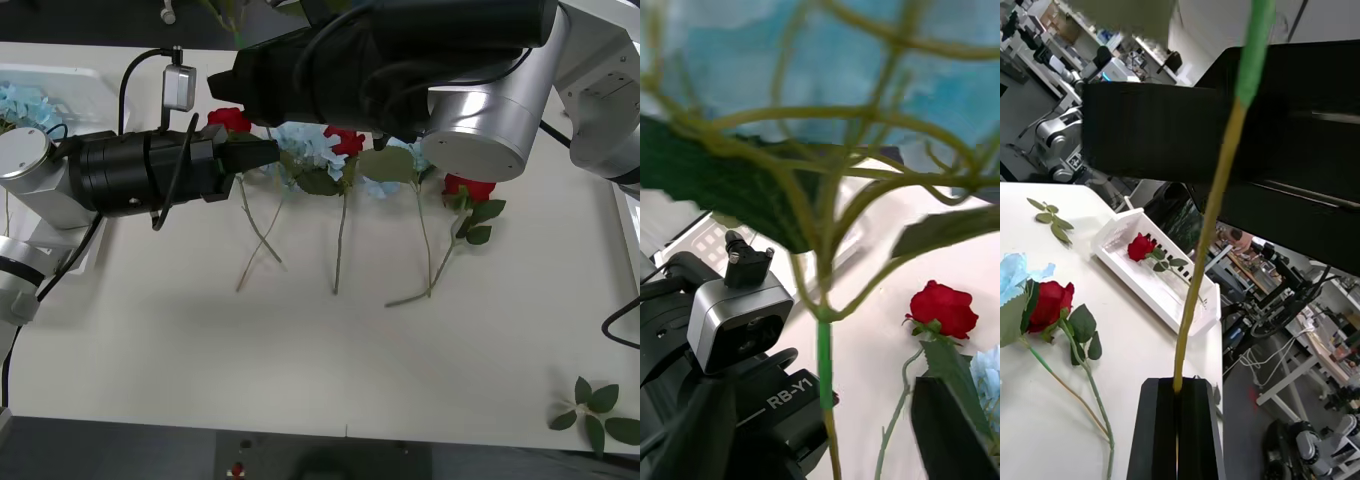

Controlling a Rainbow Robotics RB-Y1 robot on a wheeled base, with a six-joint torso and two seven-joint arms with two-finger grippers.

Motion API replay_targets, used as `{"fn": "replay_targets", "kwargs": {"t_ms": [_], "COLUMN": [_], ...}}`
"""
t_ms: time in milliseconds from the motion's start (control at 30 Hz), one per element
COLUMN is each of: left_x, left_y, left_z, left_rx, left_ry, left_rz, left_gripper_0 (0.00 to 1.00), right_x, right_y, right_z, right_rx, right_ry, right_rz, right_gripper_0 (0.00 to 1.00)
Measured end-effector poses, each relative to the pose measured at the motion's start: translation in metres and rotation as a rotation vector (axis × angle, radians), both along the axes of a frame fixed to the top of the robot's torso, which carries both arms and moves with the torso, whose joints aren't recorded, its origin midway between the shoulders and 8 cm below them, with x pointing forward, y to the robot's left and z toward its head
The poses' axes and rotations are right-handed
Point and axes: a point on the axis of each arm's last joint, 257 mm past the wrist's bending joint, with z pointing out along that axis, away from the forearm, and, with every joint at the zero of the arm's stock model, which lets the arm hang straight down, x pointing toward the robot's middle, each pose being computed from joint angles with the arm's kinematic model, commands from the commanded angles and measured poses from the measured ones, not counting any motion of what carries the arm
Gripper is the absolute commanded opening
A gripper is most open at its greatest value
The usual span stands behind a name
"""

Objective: Put the red flowers into the right box and the blue flowers into the left box

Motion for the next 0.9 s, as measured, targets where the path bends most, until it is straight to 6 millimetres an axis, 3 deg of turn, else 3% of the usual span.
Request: {"fn": "replay_targets", "kwargs": {"t_ms": [400,600,767,900], "left_x": [-0.001,0.002,0.004,0.007], "left_y": [0.003,0.017,0.042,0.07], "left_z": [0.011,0.019,0.026,0.023], "left_rx": [-0.039,-0.047,-0.05,-0.033], "left_ry": [-0.01,-0.01,-0.002,0.01], "left_rz": [-0.004,0.011,0.035,0.078], "left_gripper_0": [0.0,0.0,0.0,0.0], "right_x": [0.0,-0.001,-0.01,-0.017], "right_y": [0.0,-0.004,-0.032,-0.073], "right_z": [-0.001,0.002,0.014,0.026], "right_rx": [-0.001,-0.007,0.009,-0.033], "right_ry": [0.001,-0.014,0.067,0.132], "right_rz": [0.0,-0.006,-0.067,-0.129], "right_gripper_0": [1.0,1.0,1.0,1.0]}}
